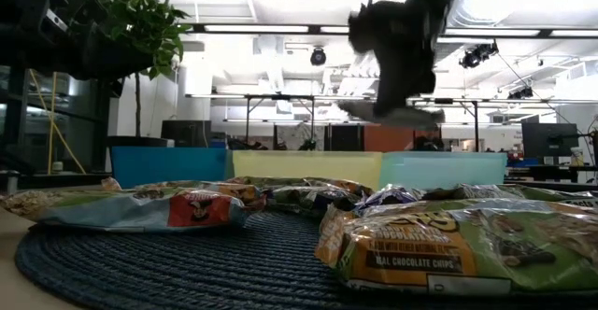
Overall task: Pick and place Granola Bars by type
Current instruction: Put the red granola bar into the green bin
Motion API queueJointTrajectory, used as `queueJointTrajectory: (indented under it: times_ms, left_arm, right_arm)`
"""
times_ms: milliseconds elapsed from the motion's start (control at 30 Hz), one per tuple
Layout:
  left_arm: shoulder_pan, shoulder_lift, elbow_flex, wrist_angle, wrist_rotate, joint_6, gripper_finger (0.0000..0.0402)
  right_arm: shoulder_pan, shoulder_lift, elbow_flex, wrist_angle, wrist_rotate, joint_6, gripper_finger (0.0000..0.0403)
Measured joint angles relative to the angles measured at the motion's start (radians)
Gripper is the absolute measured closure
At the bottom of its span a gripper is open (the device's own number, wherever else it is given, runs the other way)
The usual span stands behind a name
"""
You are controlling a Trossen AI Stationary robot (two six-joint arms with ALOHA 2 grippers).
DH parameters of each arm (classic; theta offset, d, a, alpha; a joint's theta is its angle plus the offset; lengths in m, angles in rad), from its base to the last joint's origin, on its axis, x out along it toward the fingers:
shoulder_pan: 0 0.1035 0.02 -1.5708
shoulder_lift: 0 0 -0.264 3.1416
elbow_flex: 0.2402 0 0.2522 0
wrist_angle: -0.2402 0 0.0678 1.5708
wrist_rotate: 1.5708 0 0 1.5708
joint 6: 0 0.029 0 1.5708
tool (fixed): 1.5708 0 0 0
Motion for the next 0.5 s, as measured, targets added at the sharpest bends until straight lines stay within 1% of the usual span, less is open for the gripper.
queueJointTrajectory:
  times_ms: [167,267,400,500]
  left_arm:
    - [0.000,0.000,0.000,0.000,0.000,0.000,0.0394]
    - [0.000,0.000,0.000,0.000,0.000,0.000,0.0394]
    - [0.000,0.000,0.000,0.000,0.000,0.000,0.0394]
    - [0.000,0.000,0.000,0.000,0.000,0.000,0.0394]
  right_arm:
    - [0.000,-0.136,0.000,0.082,0.001,0.001,0.0364]
    - [0.000,-0.214,0.001,0.156,0.022,-0.006,0.0364]
    - [0.001,-0.303,0.001,0.251,0.062,-0.050,0.0364]
    - [0.001,-0.353,0.002,0.305,0.095,-0.113,0.0364]
